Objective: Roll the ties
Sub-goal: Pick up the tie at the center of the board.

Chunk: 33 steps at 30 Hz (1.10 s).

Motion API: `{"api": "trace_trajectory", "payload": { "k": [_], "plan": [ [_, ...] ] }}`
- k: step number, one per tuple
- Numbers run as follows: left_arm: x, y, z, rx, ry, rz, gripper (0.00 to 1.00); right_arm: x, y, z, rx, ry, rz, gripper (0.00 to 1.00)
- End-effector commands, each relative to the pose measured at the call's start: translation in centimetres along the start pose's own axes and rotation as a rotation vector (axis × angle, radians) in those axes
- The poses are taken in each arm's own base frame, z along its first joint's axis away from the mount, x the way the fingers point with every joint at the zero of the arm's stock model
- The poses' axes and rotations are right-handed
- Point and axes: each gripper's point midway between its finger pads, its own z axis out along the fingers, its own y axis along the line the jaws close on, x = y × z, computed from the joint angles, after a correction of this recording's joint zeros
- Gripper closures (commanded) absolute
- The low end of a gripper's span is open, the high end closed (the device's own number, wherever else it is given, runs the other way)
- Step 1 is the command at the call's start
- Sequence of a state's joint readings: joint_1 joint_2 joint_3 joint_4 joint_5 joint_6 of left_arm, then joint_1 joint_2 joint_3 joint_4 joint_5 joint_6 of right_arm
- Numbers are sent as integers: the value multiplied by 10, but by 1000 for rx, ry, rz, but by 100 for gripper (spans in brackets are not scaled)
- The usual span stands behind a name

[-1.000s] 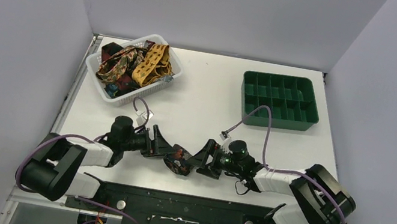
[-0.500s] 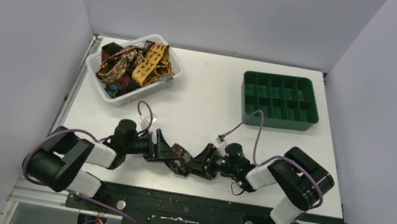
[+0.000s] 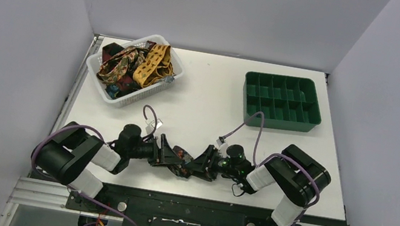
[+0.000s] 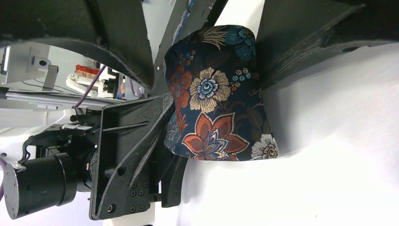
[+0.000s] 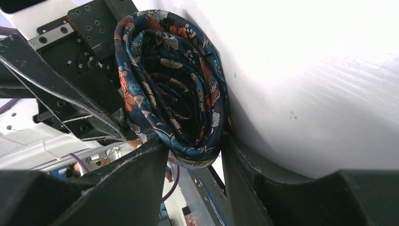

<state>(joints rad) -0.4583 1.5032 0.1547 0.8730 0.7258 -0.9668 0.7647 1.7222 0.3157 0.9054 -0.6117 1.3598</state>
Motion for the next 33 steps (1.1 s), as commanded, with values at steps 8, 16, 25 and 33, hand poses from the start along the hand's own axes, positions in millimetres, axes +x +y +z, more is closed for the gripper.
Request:
{"api": "trace_trajectory", "payload": {
  "k": [8, 16, 25, 33],
  "plan": [
    [4, -4, 0, 27, -7, 17, 43, -6, 9, 0, -57, -17, -17, 55],
    [4, -7, 2, 55, -3, 24, 69, -7, 14, -2, -77, -16, -30, 52],
    [-2, -20, 1, 112, -24, 47, 100, -30, 33, -20, -102, -89, -131, 27],
    [-15, -38, -2, 95, -23, 170, 100, -75, 53, -52, 5, -201, -418, 5]
  ]
}}
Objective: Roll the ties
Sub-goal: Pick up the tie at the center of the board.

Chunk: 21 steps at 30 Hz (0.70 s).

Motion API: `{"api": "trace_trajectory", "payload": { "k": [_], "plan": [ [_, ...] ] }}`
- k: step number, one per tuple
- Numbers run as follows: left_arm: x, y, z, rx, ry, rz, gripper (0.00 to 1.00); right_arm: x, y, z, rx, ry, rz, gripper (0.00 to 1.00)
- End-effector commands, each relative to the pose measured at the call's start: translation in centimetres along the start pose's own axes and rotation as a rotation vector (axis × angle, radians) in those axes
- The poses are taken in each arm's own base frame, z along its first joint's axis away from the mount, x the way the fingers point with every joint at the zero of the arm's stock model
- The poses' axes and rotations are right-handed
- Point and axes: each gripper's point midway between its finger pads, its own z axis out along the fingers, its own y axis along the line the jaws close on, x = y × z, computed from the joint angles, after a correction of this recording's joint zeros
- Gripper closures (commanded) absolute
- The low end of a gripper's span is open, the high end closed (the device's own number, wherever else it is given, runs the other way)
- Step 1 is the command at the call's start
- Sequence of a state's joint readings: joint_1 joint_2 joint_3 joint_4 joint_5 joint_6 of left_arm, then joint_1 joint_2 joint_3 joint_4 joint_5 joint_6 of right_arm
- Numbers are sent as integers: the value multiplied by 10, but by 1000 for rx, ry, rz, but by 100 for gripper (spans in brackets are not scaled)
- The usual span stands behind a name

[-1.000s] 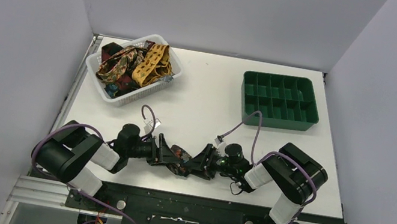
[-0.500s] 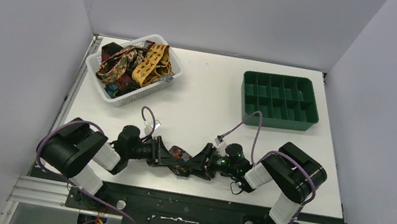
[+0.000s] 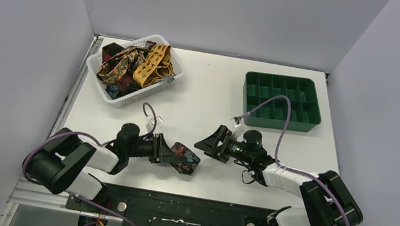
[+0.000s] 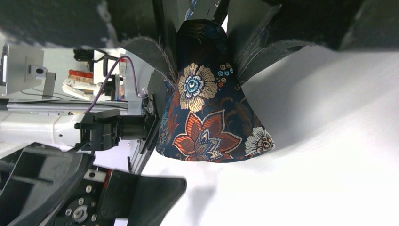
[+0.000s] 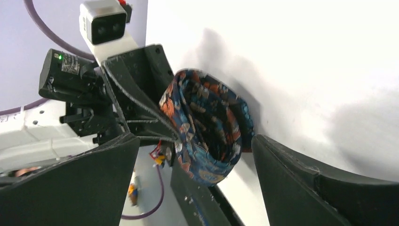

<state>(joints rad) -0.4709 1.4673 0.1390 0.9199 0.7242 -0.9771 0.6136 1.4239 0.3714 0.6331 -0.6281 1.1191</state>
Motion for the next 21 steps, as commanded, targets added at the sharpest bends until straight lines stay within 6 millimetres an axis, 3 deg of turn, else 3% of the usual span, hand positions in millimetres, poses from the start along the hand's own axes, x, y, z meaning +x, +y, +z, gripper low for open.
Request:
{"api": "trace_trajectory", "payload": {
  "k": [1, 6, 13, 21],
  "plan": [
    [-16, -29, 0, 52, -2, 145, 100, -33, 9, -13, 37, -42, -232, 3],
    [-24, -45, -6, 33, 2, 221, 100, -63, 40, -30, -99, -27, -397, 0],
    [-37, -87, -16, 58, 15, 333, 100, -61, 97, -40, -344, 79, -595, 0],
    [-48, -140, -27, 134, 33, 456, 100, -50, 111, -35, -371, 208, -726, 0]
  ]
}}
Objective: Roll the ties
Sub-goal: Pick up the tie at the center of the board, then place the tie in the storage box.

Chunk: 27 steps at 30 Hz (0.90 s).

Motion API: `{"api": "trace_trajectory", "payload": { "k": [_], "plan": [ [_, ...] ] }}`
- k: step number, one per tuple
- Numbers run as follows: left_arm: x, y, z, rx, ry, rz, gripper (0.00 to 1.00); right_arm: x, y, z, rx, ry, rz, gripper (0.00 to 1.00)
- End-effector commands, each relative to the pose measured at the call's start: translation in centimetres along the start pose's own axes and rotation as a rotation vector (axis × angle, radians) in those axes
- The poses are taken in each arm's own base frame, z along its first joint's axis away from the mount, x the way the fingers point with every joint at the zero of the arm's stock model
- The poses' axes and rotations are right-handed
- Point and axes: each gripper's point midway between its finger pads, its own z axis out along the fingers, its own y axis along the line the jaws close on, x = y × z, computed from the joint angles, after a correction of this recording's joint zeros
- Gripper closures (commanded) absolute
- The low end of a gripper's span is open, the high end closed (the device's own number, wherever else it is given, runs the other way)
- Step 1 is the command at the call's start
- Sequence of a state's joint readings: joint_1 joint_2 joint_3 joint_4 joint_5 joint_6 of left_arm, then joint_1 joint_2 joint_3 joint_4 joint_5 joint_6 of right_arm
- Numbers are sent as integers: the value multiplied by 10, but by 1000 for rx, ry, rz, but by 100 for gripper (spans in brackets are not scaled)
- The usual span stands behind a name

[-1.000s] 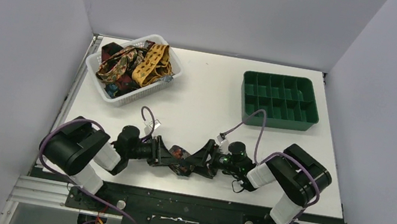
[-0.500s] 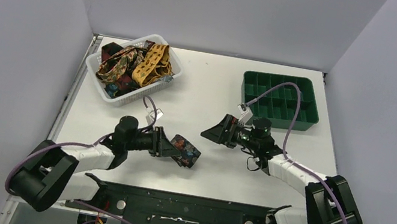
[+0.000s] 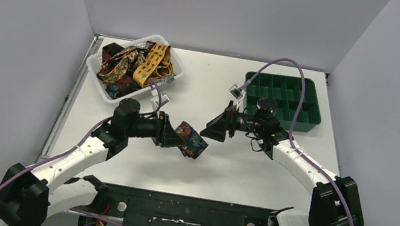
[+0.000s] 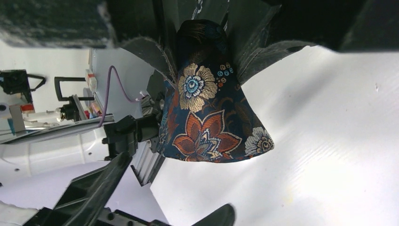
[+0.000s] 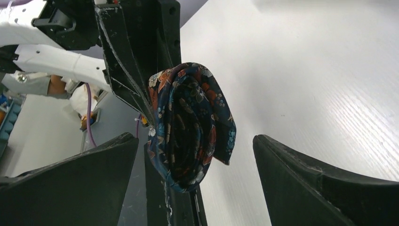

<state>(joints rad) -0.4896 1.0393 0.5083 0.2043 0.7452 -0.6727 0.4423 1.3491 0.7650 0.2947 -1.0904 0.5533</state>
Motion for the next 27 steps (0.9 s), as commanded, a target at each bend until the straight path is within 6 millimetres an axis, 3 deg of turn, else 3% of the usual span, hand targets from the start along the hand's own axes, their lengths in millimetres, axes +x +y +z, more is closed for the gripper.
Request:
{"api": "trace_trajectory", "payload": {
  "k": [1, 4, 15, 24, 27],
  "plan": [
    [-9, -36, -6, 89, 37, 105, 100, 1, 18, 8, -99, 100, -122, 0],
    [-9, -46, -5, 111, 55, 145, 100, 6, 25, 16, -135, 146, -132, 0],
    [-16, -49, -7, 95, 33, 195, 100, 39, 51, 35, -286, 292, -97, 1],
    [-27, -64, -13, 128, -20, 263, 100, 51, 61, 43, -345, 311, -50, 22],
    [-25, -65, -14, 132, -18, 270, 100, 49, 66, 43, -367, 310, -40, 35]
  ]
}}
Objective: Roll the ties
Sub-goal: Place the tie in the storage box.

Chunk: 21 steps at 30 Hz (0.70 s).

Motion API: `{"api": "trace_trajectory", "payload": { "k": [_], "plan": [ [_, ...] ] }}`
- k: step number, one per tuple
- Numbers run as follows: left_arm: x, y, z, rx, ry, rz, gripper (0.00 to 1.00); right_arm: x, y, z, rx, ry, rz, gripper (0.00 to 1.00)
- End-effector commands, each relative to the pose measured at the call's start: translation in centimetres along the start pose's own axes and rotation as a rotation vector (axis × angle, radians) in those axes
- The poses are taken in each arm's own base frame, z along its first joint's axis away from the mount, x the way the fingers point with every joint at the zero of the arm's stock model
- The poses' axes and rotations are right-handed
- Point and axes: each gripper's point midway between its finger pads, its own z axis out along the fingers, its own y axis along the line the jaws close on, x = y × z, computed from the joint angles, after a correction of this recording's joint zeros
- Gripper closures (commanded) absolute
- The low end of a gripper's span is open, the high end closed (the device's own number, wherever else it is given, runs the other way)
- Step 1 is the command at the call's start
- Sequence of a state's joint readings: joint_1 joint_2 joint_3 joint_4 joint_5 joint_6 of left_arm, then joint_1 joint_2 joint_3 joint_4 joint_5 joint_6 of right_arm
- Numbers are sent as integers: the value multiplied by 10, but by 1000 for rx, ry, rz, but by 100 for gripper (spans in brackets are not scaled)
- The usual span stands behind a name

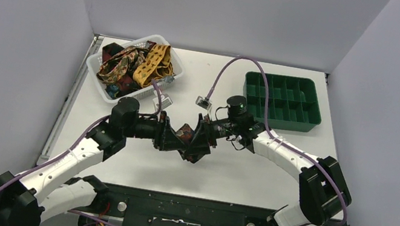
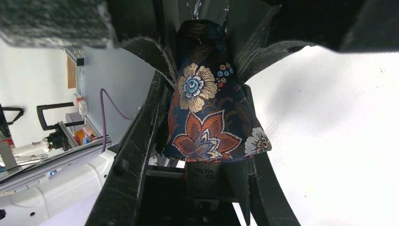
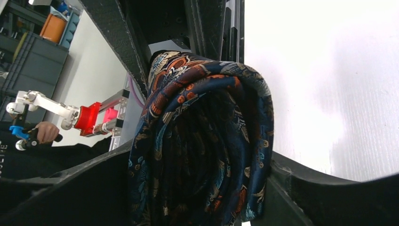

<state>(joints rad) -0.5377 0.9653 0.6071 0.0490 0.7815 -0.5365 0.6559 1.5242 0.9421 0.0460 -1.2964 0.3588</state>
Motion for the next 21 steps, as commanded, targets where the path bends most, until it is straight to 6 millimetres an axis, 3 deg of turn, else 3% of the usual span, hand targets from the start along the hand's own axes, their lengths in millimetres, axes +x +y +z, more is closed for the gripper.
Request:
{"api": "trace_trajectory", "payload": {
  "k": [1, 7, 18, 20, 21],
  "plan": [
    [-26, -23, -5, 55, -65, 117, 100, -10, 15, 0, -76, -15, -49, 37],
    [-31, -25, -8, 48, -105, 146, 100, -6, 22, 0, -103, -4, -45, 54],
    [-35, -30, -12, 53, -144, 180, 100, -1, 22, 6, -103, 11, -31, 100],
    [-36, -31, -13, 50, -150, 183, 95, -2, 21, 6, -94, 9, -27, 100],
    [-37, -30, -14, 42, -155, 182, 83, -2, 20, 6, -90, 8, -25, 100]
  ]
}}
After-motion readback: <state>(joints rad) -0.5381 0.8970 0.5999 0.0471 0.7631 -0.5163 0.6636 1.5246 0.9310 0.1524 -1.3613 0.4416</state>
